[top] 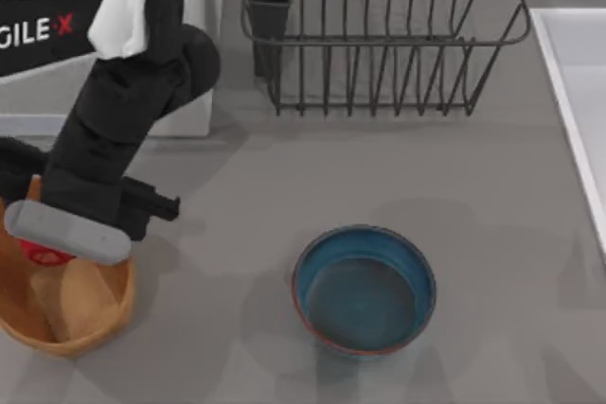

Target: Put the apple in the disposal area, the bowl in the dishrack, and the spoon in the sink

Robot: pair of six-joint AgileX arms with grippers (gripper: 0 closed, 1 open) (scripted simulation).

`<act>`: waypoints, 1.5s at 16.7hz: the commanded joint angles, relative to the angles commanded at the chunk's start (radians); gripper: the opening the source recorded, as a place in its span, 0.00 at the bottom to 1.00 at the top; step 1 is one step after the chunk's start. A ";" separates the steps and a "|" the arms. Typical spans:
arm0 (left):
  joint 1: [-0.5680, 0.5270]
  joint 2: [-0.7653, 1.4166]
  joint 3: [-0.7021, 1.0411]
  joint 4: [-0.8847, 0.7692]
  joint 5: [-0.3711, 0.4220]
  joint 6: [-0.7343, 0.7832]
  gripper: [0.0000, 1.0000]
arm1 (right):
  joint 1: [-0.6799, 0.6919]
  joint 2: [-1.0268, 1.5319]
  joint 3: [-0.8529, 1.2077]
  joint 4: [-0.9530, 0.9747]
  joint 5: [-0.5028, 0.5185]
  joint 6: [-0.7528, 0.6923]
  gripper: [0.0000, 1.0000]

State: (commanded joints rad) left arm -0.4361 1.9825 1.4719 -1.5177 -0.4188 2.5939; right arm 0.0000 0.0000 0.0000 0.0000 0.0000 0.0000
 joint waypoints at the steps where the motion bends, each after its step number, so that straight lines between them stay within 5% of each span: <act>1: 0.004 -0.007 -0.025 0.021 -0.002 0.007 0.00 | 0.000 0.000 0.000 0.000 0.000 0.000 1.00; 6: 0.007 -0.011 -0.044 0.038 -0.004 0.014 0.00 | 0.000 0.000 0.000 0.000 0.000 0.000 1.00; 19: 0.007 -0.011 -0.044 0.038 -0.004 0.014 0.98 | 0.000 0.000 0.000 0.000 0.000 0.000 1.00; 25: 0.007 -0.011 -0.044 0.038 -0.004 0.014 1.00 | 0.000 0.000 0.000 0.000 0.000 0.000 1.00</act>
State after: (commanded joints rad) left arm -0.4291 1.9711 1.4278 -1.4799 -0.4229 2.6075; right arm 0.0000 0.0000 0.0000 0.0000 0.0000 0.0000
